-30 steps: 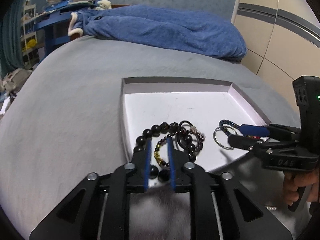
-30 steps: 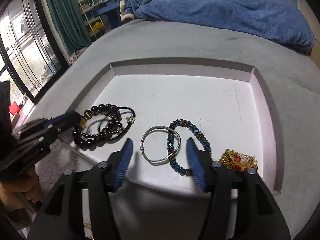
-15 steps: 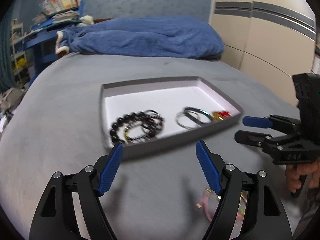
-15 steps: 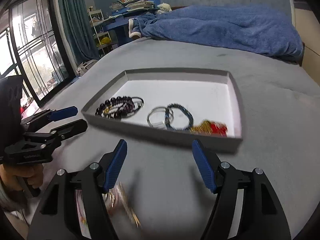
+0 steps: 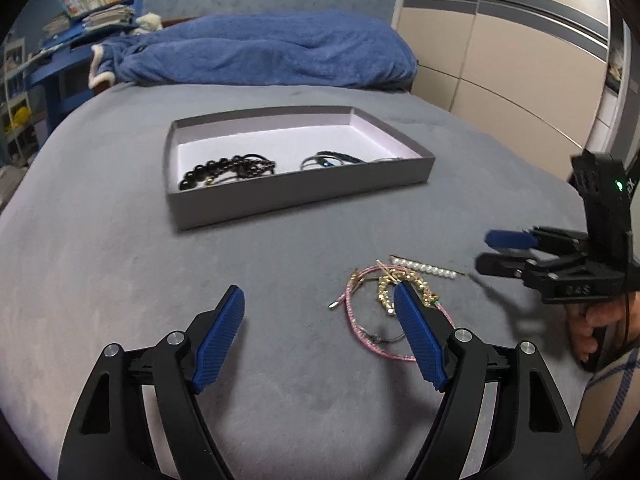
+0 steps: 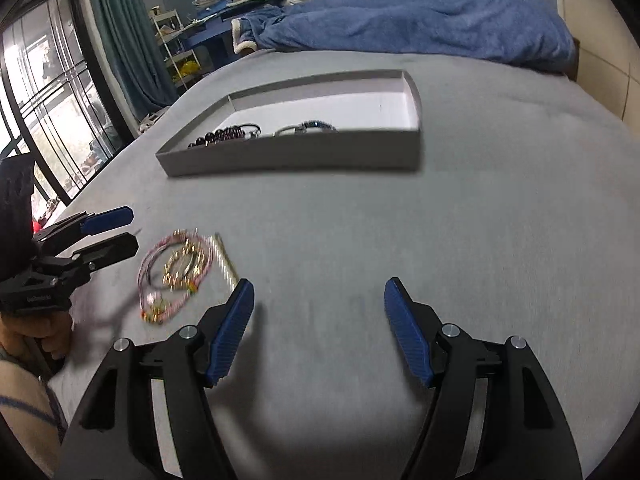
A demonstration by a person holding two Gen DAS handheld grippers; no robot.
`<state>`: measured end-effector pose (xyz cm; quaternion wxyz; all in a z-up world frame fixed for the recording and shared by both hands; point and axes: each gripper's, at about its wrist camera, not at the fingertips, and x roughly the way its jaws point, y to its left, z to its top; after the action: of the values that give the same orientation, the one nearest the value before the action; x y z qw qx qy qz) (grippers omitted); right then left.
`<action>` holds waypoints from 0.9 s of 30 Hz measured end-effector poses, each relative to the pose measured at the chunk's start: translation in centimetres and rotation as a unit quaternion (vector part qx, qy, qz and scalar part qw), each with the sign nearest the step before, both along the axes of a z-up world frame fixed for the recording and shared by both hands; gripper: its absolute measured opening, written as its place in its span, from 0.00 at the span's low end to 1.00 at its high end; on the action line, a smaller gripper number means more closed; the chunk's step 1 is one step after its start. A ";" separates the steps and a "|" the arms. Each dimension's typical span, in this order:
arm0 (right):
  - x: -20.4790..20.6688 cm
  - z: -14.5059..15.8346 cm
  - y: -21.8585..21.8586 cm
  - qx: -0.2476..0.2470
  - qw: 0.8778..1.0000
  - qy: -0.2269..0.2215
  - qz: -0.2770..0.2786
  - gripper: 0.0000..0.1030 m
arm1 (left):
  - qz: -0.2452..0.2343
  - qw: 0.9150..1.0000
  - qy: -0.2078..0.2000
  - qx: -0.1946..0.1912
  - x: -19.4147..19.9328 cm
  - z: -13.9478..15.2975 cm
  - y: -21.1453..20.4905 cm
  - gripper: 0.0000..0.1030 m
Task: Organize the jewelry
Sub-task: 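Grasp the pearl hair pin on the bed with the right tool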
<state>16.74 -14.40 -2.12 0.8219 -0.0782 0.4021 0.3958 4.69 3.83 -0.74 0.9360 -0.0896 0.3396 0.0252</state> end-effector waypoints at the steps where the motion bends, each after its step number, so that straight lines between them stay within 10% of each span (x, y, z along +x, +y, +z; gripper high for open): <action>1: -0.1 0.1 -0.2 0.004 1.000 -0.001 -0.001 0.66 | 0.003 1.000 -0.002 -0.004 -0.2 0.0 0.2 0.78; 19: -0.7 -0.7 5.7 -0.062 0.994 -0.019 0.085 0.59 | 0.020 0.999 0.028 -0.030 0.3 -1.1 1.3 0.78; 27: -0.3 -0.7 5.1 -0.044 0.995 -0.008 0.084 0.15 | 0.020 0.999 0.029 -0.028 0.3 -1.0 1.3 0.78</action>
<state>16.45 -9.28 -2.80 0.7850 -0.1507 0.4042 0.4447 5.03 5.09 -1.75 0.9223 -0.1214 0.3651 0.0371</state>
